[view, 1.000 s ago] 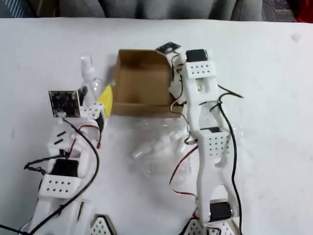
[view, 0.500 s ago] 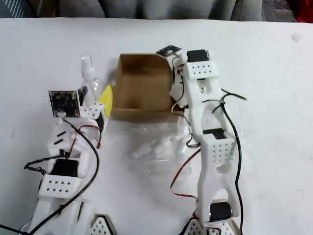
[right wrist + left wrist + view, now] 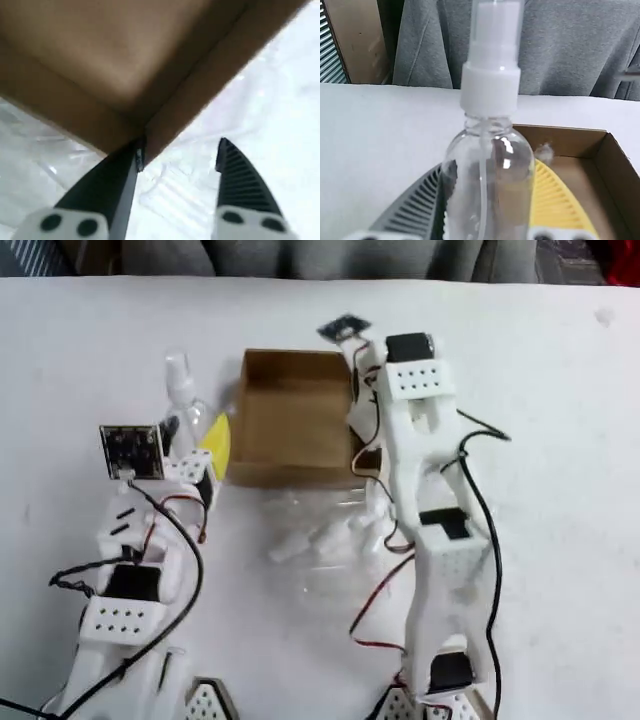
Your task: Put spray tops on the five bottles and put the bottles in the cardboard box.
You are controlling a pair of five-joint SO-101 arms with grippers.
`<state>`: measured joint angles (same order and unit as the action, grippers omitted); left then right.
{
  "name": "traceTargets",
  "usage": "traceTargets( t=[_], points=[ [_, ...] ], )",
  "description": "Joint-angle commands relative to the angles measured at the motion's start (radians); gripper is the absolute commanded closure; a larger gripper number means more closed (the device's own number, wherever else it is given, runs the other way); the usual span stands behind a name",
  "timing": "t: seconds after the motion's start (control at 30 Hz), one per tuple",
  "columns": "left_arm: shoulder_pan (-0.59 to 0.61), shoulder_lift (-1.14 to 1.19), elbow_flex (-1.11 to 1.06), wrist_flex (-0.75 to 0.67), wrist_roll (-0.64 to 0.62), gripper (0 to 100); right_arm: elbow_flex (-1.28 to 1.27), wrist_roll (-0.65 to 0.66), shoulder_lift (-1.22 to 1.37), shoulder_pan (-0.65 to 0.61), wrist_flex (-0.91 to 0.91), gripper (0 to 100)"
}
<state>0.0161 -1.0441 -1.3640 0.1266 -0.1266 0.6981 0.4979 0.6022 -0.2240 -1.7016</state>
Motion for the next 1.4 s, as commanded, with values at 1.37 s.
traceTargets(
  t=[1.37],
  points=[
    [0.030,-0.002,0.069,-0.075,-0.370,98,-1.728,-0.476,-1.451,-0.743,1.271,97.8]
  ],
)
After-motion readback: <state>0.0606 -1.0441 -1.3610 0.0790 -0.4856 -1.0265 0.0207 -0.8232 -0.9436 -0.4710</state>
